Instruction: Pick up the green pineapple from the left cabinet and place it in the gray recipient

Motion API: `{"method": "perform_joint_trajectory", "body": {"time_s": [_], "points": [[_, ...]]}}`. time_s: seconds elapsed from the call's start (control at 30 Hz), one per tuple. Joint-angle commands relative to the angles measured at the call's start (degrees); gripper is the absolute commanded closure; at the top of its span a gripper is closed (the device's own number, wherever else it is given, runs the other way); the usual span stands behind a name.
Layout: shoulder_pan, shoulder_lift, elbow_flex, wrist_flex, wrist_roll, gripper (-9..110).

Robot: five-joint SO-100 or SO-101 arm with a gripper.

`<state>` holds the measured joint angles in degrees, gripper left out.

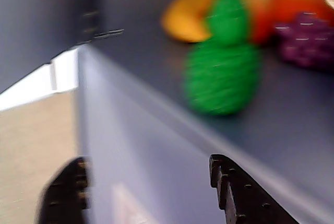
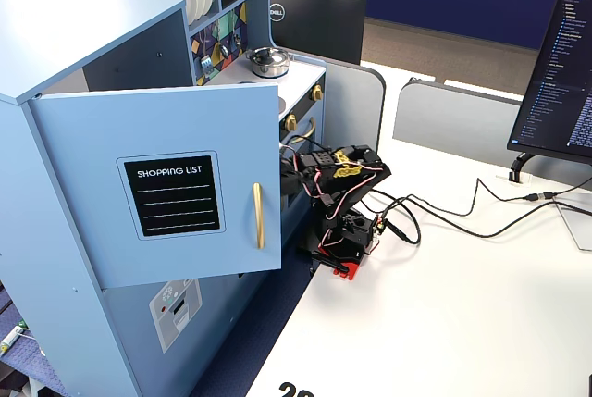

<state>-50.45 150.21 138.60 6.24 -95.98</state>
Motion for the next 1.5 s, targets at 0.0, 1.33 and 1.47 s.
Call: {"method": "perform_joint_trajectory", "body": {"time_s": [0.0, 1.33, 1.47], "points": [[2.11, -5.27, -8.00, -2.99, 1.93, 71], [6.68, -48.96, -41.13, -13.10, 4.66, 61], [5.98, -53.00, -45.26, -12.83, 4.66, 70]]}}
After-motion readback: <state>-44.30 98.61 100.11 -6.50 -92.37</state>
